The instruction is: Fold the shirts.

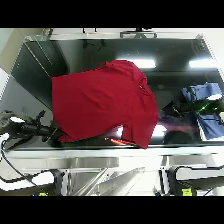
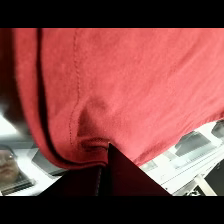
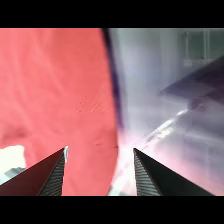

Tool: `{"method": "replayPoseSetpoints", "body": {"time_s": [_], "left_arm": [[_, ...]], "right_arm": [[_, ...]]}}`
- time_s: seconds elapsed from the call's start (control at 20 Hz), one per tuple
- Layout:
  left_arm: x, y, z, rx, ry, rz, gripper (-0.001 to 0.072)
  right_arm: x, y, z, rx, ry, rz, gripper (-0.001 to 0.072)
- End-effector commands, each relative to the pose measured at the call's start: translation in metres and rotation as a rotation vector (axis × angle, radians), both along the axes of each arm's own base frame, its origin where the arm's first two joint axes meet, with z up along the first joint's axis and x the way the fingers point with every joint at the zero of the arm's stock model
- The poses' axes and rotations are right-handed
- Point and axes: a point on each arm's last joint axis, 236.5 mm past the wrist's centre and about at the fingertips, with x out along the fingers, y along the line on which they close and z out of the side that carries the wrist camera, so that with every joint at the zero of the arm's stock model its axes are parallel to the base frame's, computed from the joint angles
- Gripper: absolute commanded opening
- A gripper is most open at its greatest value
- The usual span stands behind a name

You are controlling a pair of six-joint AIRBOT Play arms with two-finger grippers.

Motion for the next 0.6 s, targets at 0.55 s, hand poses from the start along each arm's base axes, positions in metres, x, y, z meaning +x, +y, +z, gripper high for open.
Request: {"method": "replayPoseSetpoints", "body": {"time_s": [0.55], "left_arm": [[-0.002,-0.002,0.002,-0.013,0.005,-0.006,0.0030]], "right_arm": [[-0.002,0.056,-0.043,0.021,0.069,0.083,0.0480]]}}
